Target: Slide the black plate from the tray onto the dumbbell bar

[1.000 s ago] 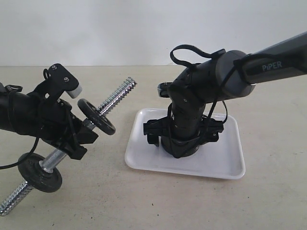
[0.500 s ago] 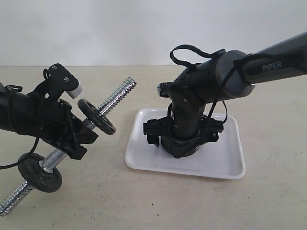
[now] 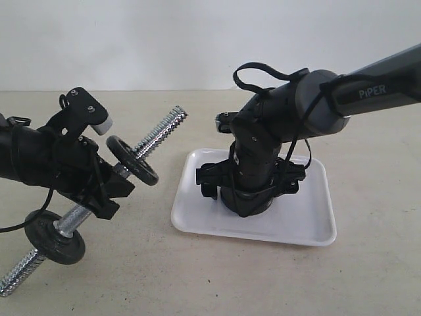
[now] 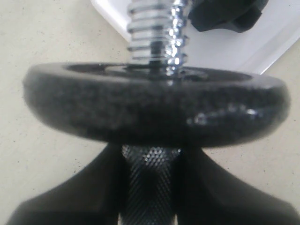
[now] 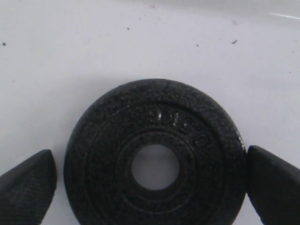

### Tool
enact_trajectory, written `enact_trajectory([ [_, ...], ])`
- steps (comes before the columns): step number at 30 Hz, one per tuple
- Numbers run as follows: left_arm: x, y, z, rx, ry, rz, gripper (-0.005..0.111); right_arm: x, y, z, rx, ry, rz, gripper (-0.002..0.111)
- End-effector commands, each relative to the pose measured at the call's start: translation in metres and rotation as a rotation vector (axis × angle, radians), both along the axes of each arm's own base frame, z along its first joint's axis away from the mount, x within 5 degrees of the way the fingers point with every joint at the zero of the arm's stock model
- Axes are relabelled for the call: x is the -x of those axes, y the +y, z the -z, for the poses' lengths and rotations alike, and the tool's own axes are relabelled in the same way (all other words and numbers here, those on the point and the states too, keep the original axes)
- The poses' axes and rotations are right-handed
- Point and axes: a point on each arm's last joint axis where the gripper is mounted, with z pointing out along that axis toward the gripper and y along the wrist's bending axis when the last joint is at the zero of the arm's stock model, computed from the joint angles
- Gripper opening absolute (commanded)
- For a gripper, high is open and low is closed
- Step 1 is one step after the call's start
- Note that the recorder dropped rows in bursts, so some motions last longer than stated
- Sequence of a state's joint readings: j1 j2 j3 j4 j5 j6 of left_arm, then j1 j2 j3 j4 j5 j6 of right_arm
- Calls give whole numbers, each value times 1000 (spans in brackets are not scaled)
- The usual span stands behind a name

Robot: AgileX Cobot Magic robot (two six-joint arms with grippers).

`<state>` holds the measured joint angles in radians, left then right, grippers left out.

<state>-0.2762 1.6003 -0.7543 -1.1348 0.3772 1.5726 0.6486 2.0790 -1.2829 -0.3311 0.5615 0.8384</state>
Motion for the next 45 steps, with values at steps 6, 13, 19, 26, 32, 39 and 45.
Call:
enact_trajectory([
  [6, -4, -1, -22, 50, -67, -43, 4, 3, 0, 13, 7, 25, -6, 105],
  [13, -4, -1, -22, 51, -65, -45, 4, 3, 0, 13, 7, 25, -6, 105],
  [19, -4, -1, -22, 51, -65, -45, 4, 3, 0, 13, 5, 24, -6, 105],
  [26, -5, 0, -22, 45, -73, -54, 4, 3, 0, 13, 5, 24, -6, 105],
  [32, -5, 0, -22, 43, -74, -56, 4, 3, 0, 13, 5, 24, -6, 105],
  [39, -6, 0, -22, 57, -74, -81, 4, 1, 2, 13, -11, 10, -11, 105],
  [45, -6, 0, -23, 58, -76, -88, 4, -1, 5, 12, -45, -18, -22, 105],
])
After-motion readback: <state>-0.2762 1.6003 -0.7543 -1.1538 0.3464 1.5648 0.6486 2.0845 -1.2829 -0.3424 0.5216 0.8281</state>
